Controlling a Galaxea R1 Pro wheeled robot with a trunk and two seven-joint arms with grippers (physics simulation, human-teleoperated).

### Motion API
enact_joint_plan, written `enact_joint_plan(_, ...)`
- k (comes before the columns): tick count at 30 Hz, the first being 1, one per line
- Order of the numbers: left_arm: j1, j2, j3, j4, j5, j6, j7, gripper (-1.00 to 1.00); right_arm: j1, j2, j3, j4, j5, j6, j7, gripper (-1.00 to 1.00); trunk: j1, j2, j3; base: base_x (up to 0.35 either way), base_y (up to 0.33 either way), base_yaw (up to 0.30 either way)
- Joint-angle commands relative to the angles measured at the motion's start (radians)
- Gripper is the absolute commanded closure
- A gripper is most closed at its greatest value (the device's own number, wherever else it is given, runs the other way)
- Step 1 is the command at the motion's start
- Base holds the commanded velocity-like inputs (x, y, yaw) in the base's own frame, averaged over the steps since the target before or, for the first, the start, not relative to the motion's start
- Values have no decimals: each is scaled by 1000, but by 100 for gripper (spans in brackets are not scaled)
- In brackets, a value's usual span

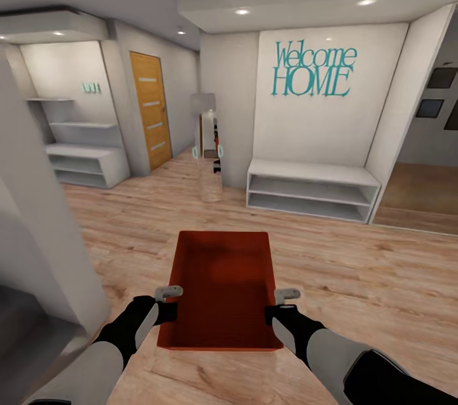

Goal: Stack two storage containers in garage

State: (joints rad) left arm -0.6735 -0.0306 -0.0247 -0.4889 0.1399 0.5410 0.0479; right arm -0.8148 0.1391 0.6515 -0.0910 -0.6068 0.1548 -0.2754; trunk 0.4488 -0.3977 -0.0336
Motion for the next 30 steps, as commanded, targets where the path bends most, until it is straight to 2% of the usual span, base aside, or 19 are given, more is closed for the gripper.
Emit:
enact_joint_plan(1, 0, 1, 5, 0, -31, 8, 18, 100, -1, -1, -6, -3, 27, 6, -10, 100, 1, -2, -2, 323, 0, 0)
enact_joint_plan(30, -1, 1, 5, 0, -31, 8, 18, 100, -1, -1, -6, -3, 27, 5, -9, 100, 1, -2, -2, 323, 0, 0)
